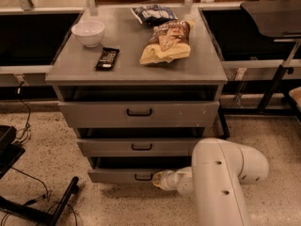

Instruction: Close bottom drawer

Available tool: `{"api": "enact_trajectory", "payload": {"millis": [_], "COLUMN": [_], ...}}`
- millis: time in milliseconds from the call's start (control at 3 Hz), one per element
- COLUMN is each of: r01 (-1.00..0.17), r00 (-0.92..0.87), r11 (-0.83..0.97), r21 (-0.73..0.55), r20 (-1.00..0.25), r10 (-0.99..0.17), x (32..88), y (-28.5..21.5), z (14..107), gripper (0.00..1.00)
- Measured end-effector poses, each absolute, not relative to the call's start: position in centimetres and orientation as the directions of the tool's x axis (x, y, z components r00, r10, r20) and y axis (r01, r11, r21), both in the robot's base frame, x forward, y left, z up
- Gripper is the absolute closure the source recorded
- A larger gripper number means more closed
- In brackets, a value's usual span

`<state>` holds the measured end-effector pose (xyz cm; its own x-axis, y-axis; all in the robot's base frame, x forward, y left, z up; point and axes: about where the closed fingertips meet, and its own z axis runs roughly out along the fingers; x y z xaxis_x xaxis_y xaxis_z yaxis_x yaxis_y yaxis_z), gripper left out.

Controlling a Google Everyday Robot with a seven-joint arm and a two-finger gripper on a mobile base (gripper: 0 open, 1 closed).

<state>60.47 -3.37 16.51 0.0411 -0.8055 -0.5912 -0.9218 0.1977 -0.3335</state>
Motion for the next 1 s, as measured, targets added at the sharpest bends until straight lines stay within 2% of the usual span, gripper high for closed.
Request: {"api": "enact_trajectory", "payload": {"millis": [1000], "r01": [-0.922], "r00": [0.041], "r11": [0.198], "r21": [-0.333], "r20": [-0.591], "r10": [-0.805], "x": [60.46], "y": [-3.36], "z": [16.50], "gripper": [0.11]}}
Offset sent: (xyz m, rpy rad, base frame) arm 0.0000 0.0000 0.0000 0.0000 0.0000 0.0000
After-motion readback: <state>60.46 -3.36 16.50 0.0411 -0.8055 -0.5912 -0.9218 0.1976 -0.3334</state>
